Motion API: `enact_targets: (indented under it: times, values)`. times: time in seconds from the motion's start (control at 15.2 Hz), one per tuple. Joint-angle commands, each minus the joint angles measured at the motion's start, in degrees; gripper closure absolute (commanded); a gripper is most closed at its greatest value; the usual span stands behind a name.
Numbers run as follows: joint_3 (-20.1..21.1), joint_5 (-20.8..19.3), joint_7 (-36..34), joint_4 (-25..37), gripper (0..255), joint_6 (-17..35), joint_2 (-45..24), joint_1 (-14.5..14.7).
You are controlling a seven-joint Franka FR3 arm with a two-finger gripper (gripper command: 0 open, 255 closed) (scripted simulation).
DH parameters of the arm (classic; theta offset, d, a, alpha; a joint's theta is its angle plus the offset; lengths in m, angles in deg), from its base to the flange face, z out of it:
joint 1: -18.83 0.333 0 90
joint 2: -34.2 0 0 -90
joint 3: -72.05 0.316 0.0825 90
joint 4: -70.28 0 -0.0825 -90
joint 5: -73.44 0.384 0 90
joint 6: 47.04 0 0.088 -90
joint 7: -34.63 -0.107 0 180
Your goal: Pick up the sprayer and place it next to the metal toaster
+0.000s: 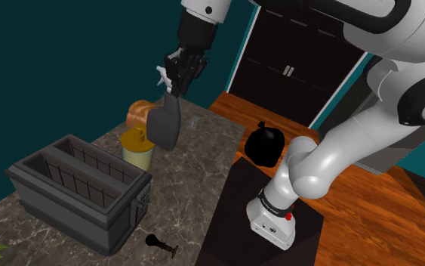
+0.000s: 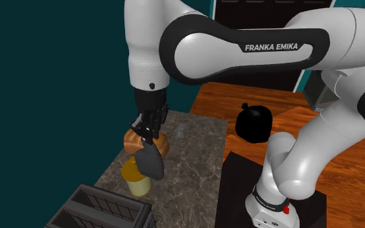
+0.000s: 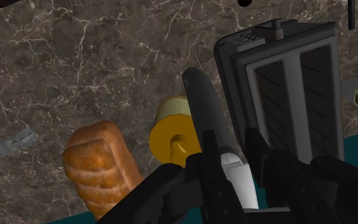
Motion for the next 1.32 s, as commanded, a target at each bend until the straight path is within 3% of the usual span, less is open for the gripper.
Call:
enact_targets:
  times: [0.0, 1.25]
  values:
    - [0.0, 0.1, 0.2, -2.1, 255, 1.7, 0.4, 0.0]
    - [0.9, 1.0, 0.9, -17.5, 255, 16.2, 1.3, 0.5]
